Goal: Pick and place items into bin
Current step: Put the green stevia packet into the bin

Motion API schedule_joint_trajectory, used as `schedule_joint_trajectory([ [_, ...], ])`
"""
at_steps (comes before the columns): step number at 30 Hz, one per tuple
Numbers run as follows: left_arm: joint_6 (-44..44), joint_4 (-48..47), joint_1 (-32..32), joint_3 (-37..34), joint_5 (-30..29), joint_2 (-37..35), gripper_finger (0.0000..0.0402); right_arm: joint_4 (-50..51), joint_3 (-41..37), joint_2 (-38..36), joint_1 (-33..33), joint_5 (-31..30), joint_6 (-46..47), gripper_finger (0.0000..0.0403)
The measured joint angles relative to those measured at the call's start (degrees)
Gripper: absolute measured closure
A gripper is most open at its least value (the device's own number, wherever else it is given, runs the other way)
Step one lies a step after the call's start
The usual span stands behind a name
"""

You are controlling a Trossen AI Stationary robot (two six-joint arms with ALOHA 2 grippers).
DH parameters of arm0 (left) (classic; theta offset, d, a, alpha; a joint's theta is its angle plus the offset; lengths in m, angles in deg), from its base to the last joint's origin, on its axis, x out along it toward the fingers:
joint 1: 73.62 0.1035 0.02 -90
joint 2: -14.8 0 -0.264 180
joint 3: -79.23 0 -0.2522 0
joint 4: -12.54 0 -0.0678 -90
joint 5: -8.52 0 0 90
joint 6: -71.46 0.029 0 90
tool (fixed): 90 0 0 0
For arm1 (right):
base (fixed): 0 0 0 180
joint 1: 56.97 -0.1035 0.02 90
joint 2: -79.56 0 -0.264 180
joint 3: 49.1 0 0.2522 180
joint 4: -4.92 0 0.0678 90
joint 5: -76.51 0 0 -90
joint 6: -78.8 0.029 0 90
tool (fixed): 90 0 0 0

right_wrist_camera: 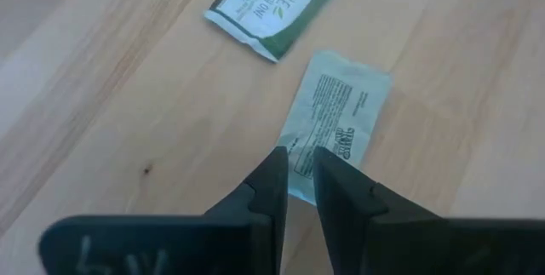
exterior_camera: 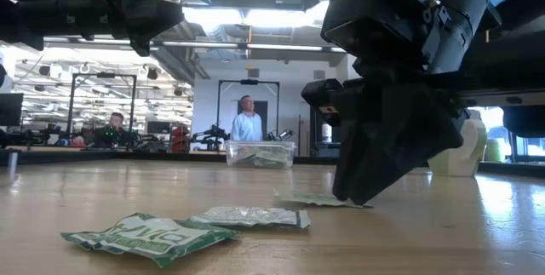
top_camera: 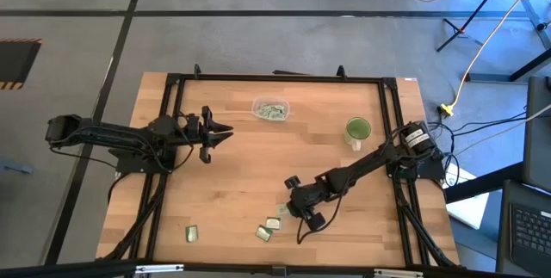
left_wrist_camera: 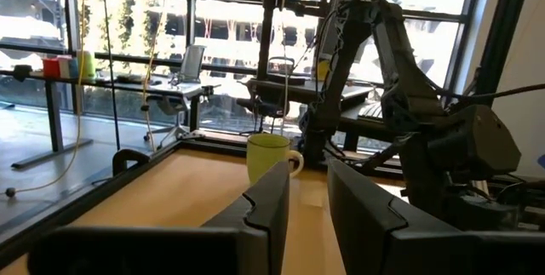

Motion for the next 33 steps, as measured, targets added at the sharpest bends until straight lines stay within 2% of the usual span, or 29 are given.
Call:
schedule_joint_trajectory([
  [10, 0.0, -0.39, 0.0, 0.02, 0.0, 0.0, 0.0324, 1.65, 0.08, -0.08, 0.02, -0.29, 0.06, 0.0395],
  [20, 0.0, -0.42, 0.0, 0.04, 0.05, 0.0, 0.0324, 3.29, -0.28, -2.04, 0.06, -2.08, 4.72, 0.04],
  [26, 0.0, -0.7, 0.0, 0.07, 0.05, 0.0, 0.0324, 2.26, -0.15, -9.65, 0.61, -2.83, 7.67, 0.0401],
  [30, 0.0, -1.02, 0.0, 0.07, 0.05, 0.02, 0.0324, 2.7, -0.2, -17.14, 2.93, -10.24, 7.98, 0.0402],
  [33, 0.02, -1.78, 0.0, 0.07, 0.05, 0.02, 0.0324, 2.96, -0.17, -22.87, 7.7, -13.53, 8.35, 0.0402],
])
